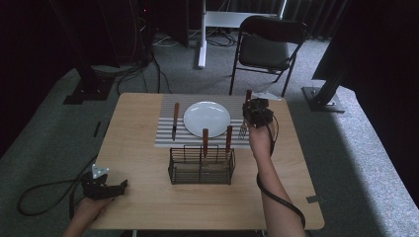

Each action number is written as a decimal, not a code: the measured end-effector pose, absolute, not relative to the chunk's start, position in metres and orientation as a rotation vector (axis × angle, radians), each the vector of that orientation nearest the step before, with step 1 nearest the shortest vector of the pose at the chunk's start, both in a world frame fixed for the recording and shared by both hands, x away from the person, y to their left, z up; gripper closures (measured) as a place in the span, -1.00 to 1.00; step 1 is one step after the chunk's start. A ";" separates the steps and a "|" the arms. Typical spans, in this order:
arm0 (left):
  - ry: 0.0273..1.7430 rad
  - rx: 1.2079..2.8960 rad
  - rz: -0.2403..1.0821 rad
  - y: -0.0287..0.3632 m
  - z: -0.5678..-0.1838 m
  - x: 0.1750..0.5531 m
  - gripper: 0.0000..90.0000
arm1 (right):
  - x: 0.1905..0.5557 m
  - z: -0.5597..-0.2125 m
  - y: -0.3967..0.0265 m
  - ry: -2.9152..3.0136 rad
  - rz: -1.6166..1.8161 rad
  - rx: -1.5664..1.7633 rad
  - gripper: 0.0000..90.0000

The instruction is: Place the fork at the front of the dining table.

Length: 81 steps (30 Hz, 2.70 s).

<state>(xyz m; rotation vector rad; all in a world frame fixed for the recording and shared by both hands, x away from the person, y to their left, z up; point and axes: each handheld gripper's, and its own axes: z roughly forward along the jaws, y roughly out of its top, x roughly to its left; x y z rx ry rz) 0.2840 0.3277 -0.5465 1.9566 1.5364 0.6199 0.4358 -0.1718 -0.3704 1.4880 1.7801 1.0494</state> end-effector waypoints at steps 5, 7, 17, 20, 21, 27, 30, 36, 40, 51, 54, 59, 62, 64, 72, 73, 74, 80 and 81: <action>1.537 1.957 0.619 0.328 -0.546 0.284 -1.00 | 0.438 -0.380 -0.178 1.777 1.052 1.508 0.70; 1.543 1.951 0.623 0.327 -0.547 0.284 -1.00 | 0.440 -0.384 -0.180 1.781 1.052 1.515 0.70; 1.549 1.949 0.625 0.327 -0.546 0.283 -1.00 | 0.461 -0.393 -0.184 1.830 1.072 1.494 0.69; 1.548 1.949 0.626 0.327 -0.546 0.283 -1.00 | 0.470 -0.397 -0.183 1.843 1.053 1.498 0.70; 1.548 1.948 0.626 0.327 -0.547 0.283 -1.00 | 0.473 -0.398 -0.183 1.849 1.058 1.506 0.70; 1.548 1.949 0.626 0.327 -0.547 0.283 -1.00 | 0.486 -0.410 -0.179 1.888 1.036 1.524 0.69; 1.546 1.949 0.625 0.327 -0.547 0.283 -1.00 | 0.489 -0.418 -0.175 1.905 1.014 1.525 0.69; 1.546 1.951 0.624 0.327 -0.546 0.284 -1.00 | 0.498 -0.429 -0.174 1.923 1.007 1.551 0.69; 1.546 1.950 0.625 0.327 -0.547 0.283 -1.00 | 0.502 -0.434 -0.173 1.931 0.992 1.559 0.69; 1.546 1.950 0.625 0.327 -0.547 0.284 -1.00 | 0.516 -0.439 -0.171 1.933 0.980 1.580 0.69; 1.545 1.950 0.625 0.327 -0.547 0.283 -1.00 | 0.521 -0.441 -0.171 1.930 0.979 1.594 0.69; 1.546 1.950 0.624 0.327 -0.547 0.284 -1.00 | 0.541 -0.453 -0.172 1.912 0.970 1.654 0.70; 1.546 1.951 0.625 0.327 -0.546 0.284 -1.00 | 0.551 -0.463 -0.173 1.884 0.978 1.730 0.70; 1.546 1.950 0.624 0.327 -0.547 0.284 -1.00 | 0.558 -0.469 -0.173 1.873 0.960 1.768 0.71; 1.546 1.950 0.625 0.327 -0.547 0.284 -1.00 | 0.582 -0.492 -0.176 1.867 0.970 1.926 0.70; 1.546 1.950 0.625 0.327 -0.547 0.284 -1.00 | 0.587 -0.499 -0.179 1.870 0.994 1.972 0.72; 1.546 1.950 0.625 0.327 -0.547 0.284 -1.00 | 0.588 -0.502 -0.180 1.864 1.008 1.992 0.72; 1.546 1.950 0.625 0.327 -0.547 0.284 -1.00 | 0.597 -0.513 -0.179 1.864 0.975 2.028 0.74; 1.546 1.950 0.624 0.327 -0.547 0.283 -1.00 | 0.598 -0.514 -0.180 1.862 0.987 2.043 0.74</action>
